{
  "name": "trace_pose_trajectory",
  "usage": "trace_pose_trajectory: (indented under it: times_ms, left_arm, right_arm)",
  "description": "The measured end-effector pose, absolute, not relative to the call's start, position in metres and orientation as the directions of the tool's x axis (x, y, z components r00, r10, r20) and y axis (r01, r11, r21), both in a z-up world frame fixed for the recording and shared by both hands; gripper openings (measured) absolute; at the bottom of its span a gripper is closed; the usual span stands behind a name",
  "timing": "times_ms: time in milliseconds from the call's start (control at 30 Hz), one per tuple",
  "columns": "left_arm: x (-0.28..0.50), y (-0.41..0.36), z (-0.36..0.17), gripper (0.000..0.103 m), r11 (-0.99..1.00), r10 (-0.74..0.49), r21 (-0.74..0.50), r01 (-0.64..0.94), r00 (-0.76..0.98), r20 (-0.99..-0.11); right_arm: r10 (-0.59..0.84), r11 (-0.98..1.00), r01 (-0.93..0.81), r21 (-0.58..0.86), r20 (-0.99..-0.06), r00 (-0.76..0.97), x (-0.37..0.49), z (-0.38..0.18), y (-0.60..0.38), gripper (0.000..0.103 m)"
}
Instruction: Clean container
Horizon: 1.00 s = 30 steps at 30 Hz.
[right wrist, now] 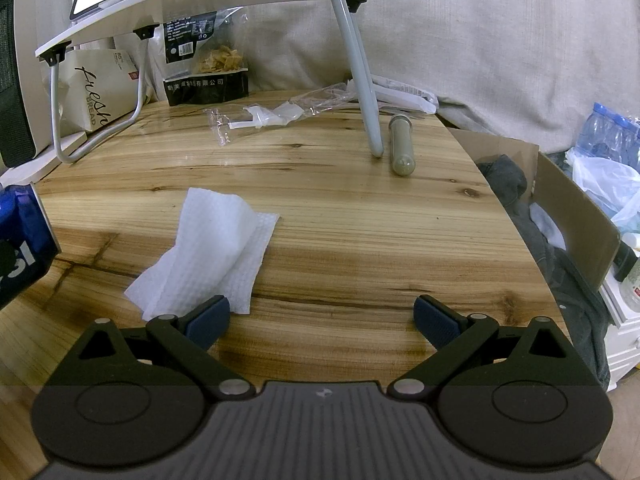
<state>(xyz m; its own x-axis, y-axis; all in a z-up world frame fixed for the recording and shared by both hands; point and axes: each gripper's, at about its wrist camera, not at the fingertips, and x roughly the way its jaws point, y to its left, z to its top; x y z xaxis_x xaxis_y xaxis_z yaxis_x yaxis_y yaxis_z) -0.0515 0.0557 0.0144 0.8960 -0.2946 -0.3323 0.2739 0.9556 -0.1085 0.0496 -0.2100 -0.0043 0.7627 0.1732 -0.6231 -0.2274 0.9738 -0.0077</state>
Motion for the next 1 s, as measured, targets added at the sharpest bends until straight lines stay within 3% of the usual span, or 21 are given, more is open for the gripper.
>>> trace_pose_trajectory:
  times_ms: [1000]
  left_arm:
    - [-0.0533,0.0600,0.0138,0.067,0.953,-0.302,-0.126,0.275,0.899,-0.318]
  right_arm:
    - [0.172,0.974,-0.226,-0.008,-0.623,0.763,0.0491,-0.0040,-0.2097,0.103]
